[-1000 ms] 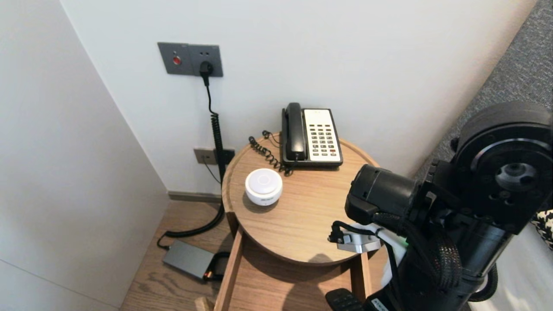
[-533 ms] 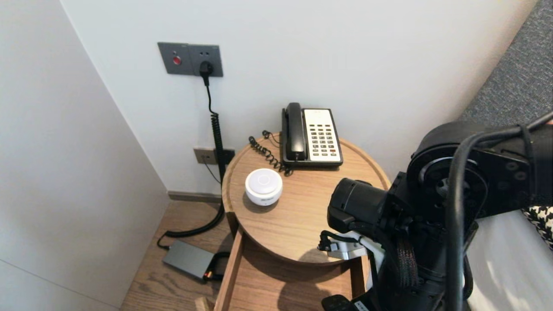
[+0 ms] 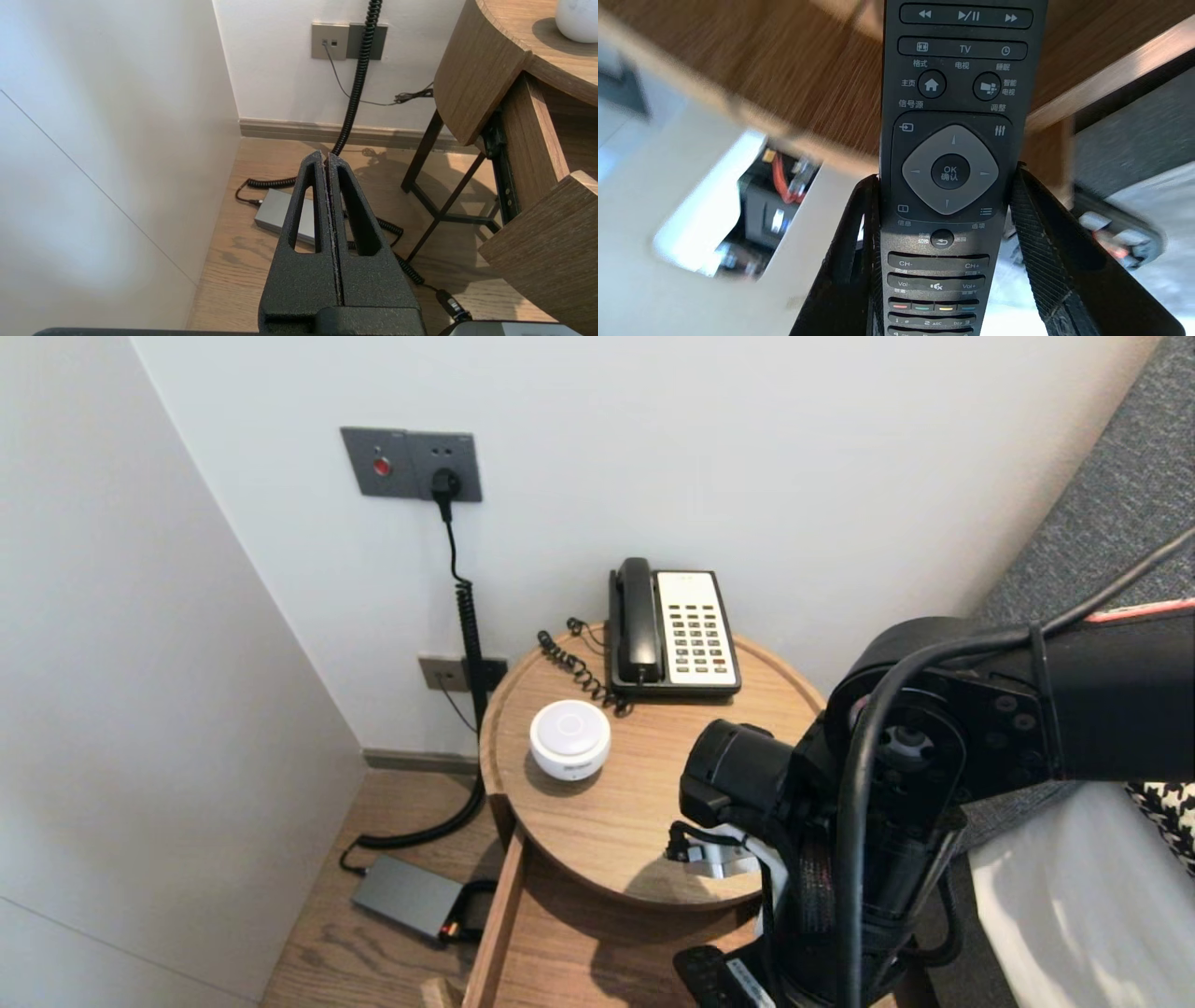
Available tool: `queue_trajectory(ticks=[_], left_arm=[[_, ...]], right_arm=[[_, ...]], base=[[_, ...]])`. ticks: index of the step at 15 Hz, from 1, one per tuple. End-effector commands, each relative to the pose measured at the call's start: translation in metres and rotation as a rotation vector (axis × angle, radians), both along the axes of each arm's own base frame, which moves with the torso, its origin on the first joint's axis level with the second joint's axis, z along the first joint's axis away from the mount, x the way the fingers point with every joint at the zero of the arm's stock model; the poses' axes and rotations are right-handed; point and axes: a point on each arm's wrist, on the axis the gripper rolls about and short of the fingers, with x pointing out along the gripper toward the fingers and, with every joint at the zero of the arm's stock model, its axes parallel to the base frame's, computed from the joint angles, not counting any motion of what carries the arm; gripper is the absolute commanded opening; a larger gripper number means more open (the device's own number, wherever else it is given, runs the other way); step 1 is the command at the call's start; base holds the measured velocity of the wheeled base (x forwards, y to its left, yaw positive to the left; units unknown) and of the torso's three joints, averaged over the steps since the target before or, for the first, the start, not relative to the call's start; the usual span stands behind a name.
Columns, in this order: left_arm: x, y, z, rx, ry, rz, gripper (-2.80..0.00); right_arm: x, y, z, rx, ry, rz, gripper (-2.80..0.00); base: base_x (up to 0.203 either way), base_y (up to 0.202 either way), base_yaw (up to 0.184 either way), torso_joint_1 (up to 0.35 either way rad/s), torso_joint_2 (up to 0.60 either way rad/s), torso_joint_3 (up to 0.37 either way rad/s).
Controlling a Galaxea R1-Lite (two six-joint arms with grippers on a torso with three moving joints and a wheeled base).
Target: Put the remote controls on the table in the drawer one by one
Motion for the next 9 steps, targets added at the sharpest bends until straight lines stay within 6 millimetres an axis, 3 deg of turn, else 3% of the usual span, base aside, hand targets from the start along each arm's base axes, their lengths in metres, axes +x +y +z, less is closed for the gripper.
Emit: queue_trajectory(ticks=[1,9], left_arm=[[0.0009,0.0000,-0.0038,0.000,0.012,0.000,-2.80],[0.0010,0.0000,-0.0038,0.000,0.013,0.000,-2.80]], right_arm=[[0.0025,0.0019,-0.0043,-0.012,-0.029,-0.008,-2.80],[0.0084,0.0053,-0.0078,-0.016,-0.063,-0.018,-2.80]], base=[[0.000,0.000,0.000,0.000,0.00,0.000],[0.000,0.000,0.000,0.000,0.00,0.000]])
